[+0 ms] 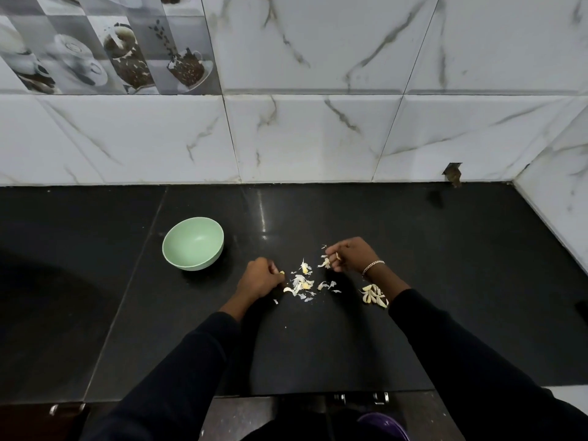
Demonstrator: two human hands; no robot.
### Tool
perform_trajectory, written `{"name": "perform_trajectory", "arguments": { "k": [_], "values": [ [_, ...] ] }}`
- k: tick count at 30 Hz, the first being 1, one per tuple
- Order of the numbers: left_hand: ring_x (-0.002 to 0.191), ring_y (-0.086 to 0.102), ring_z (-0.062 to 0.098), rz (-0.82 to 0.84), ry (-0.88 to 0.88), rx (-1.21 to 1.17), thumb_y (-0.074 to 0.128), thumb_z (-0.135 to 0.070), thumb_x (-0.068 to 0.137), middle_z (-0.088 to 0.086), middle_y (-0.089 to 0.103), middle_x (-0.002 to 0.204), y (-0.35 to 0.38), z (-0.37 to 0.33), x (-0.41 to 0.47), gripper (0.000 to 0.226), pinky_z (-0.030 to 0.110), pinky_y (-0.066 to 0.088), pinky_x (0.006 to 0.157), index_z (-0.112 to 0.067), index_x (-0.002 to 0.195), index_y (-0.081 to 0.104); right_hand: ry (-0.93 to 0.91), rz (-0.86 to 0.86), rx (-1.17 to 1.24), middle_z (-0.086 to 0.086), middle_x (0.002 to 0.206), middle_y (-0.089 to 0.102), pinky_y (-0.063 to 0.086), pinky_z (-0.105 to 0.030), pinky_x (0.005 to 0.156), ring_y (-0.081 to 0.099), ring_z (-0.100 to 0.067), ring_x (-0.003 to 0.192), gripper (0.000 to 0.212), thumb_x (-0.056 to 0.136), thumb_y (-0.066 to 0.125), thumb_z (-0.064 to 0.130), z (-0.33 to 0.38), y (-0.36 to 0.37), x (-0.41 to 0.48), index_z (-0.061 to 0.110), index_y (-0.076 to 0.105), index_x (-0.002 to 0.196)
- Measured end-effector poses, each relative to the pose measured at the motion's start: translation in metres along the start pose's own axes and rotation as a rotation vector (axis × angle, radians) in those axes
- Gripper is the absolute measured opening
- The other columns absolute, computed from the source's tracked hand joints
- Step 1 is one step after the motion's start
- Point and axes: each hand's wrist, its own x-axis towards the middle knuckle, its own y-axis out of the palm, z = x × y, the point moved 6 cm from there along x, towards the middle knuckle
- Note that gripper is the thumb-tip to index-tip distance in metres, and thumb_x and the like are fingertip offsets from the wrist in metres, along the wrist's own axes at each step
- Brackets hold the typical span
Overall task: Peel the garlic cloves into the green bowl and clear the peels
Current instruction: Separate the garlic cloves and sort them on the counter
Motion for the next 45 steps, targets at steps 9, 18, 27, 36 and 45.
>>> {"name": "perform_trajectory", "arguments": {
  "k": [9,18,27,36,45],
  "values": [
    [0.082,0.075,0.019,0.076,-0.097,-1.127,0.052,0.007,0.096,0.017,0.074,0.09,-0.006,-0.004,-0.011,0.016,0.017,0.059,0.073,0.003,0.086,0.064,-0.083,0.047,-0.412,-0.002,0.062,0.059,0.045,-0.023,0.052,0.053,-0.014,0.051,0.021,0.085,0.065,0.017,-0.023,0.021,-0.001,0.008,0.069,0.067],
    [0.09,0.075,0.028,0.163,-0.045,-1.313,0.043,0.015,0.093,0.021,0.073,0.095,-0.012,-0.024,-0.019,0.024,0.022,0.06,0.078,-0.001,0.085,0.059,-0.21,0.162,-0.929,-0.008,0.092,0.073,0.05,-0.028,0.075,0.066,-0.021,0.088,0.018,0.082,0.079,0.027,-0.023,0.049,0.003,0.012,0.071,0.079],
    [0.077,0.076,0.022,0.135,-0.14,-1.247,0.049,0.008,0.098,0.021,0.072,0.091,-0.006,-0.016,-0.015,0.017,0.019,0.06,0.067,0.005,0.104,0.064,-0.232,0.113,-0.913,-0.004,0.076,0.073,0.058,-0.03,0.074,0.07,-0.019,0.077,0.02,0.076,0.064,0.011,-0.024,0.051,0.001,0.02,0.06,0.059],
    [0.046,0.062,0.012,0.033,-0.158,-0.825,0.054,0.007,0.097,0.016,0.063,0.072,0.003,-0.001,-0.015,0.015,0.017,0.052,0.049,0.006,0.086,0.064,-0.04,0.071,-0.242,-0.006,0.059,0.068,0.037,-0.017,0.044,0.054,-0.004,0.045,0.016,0.079,0.057,-0.004,-0.027,0.027,-0.017,0.007,0.069,0.08],
    [0.046,0.062,0.019,-0.022,-0.156,-0.733,0.049,0.012,0.096,0.018,0.063,0.07,0.012,-0.001,-0.017,0.016,0.024,0.056,0.049,0.005,0.086,0.06,0.068,0.329,0.222,-0.007,0.079,0.068,0.055,-0.023,0.064,0.059,-0.01,0.066,0.029,0.1,0.051,0.001,-0.039,0.034,-0.028,0.009,0.07,0.12]
  ]
}}
